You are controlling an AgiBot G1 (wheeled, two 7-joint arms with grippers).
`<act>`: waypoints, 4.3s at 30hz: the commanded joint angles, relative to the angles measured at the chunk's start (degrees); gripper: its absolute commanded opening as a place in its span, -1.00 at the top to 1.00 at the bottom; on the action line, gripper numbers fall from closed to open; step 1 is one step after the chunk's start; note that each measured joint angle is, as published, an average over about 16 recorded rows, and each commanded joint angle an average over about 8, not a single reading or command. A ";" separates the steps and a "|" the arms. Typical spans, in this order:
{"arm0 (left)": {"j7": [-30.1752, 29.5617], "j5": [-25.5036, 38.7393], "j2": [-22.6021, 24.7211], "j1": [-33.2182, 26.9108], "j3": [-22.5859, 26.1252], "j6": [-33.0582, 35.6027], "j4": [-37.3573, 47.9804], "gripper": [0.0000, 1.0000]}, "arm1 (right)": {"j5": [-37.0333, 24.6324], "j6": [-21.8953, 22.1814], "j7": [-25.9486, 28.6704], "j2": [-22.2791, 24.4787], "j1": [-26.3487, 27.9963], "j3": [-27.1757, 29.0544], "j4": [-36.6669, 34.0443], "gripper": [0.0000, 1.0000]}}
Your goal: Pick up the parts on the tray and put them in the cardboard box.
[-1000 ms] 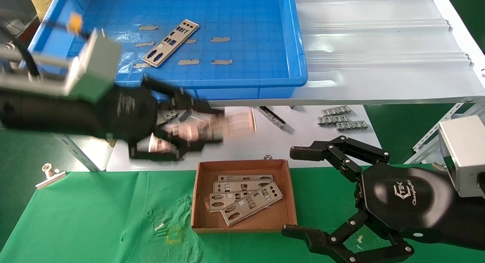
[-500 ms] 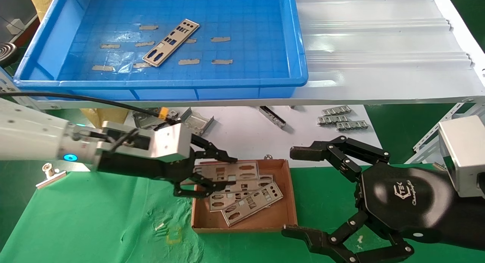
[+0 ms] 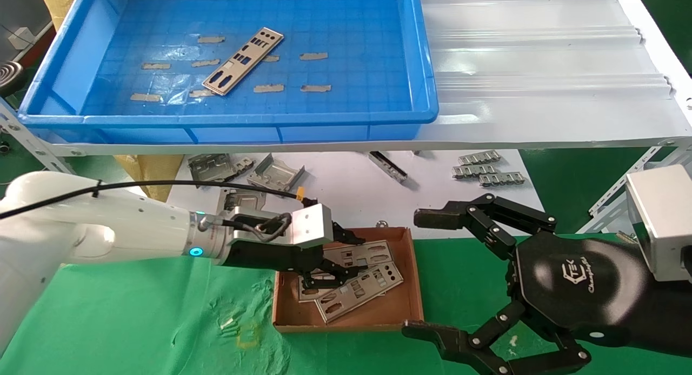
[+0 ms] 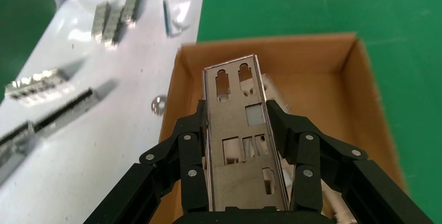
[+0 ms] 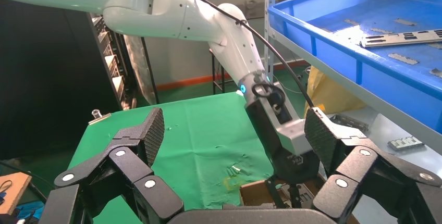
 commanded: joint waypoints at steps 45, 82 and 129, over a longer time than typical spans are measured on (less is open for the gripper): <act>-5.73 -9.95 -1.56 0.47 -6.19 15.44 9.47 -1.00 | 0.02 0.01 0.00 0.01 -0.01 0.00 -0.02 -1.00; -25.77 -17.65 -24.58 19.71 -25.44 14.17 -33.51 -1.00 | 0.02 0.01 -0.01 0.01 -0.01 -0.01 -0.02 -1.00; -38.12 -22.46 -38.88 31.68 -37.39 13.31 -60.33 -1.00 | 0.04 0.02 -0.01 0.02 -0.02 -0.01 -0.04 -1.00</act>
